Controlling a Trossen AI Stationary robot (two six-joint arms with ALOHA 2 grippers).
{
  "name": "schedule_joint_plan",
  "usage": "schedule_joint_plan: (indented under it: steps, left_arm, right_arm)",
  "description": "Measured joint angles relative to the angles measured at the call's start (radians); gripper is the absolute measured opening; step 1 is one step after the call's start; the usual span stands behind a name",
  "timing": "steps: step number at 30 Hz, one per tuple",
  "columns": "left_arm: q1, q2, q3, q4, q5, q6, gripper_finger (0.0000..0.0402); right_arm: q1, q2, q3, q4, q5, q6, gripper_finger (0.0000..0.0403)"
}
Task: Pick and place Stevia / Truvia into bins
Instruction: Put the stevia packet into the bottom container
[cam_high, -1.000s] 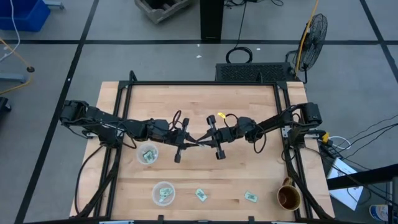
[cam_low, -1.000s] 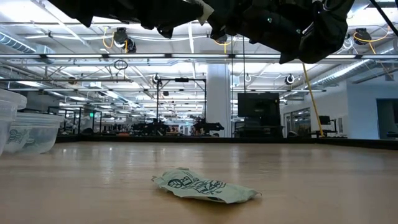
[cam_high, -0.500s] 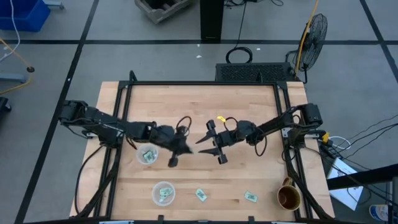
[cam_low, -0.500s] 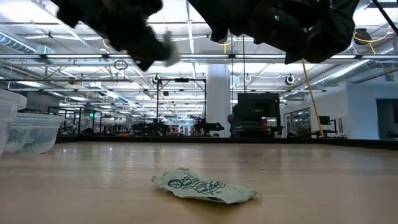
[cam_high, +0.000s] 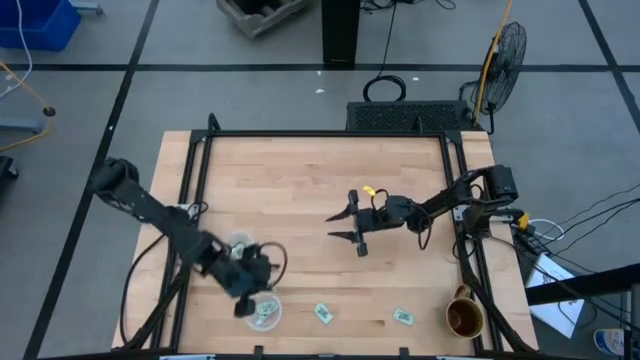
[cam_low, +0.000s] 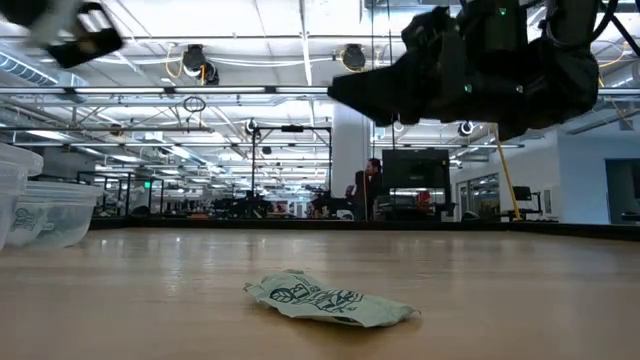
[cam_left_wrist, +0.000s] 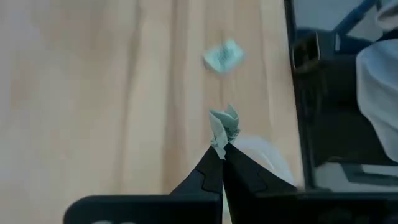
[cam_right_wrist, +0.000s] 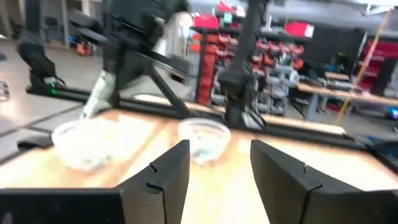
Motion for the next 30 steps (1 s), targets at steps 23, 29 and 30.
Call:
schedule_joint_plan:
  steps: [23, 29, 30]
  left_arm:
    - [-0.093, 0.258, -0.001, -0.009, 0.166, -0.451, 0.0045]
    - [-0.059, 0.240, 0.000, 0.067, 0.186, -0.433, 0.0046]
    - [-0.053, 0.239, 0.001, 0.098, 0.200, -0.420, 0.0046]
  right_arm:
    - [-0.017, 0.001, -0.025, 0.025, 0.026, 0.002, 0.0159]
    - [-0.017, 0.000, -0.025, 0.033, 0.026, 0.002, 0.0160]
    - [-0.017, 0.000, -0.025, 0.033, 0.026, 0.002, 0.0161]
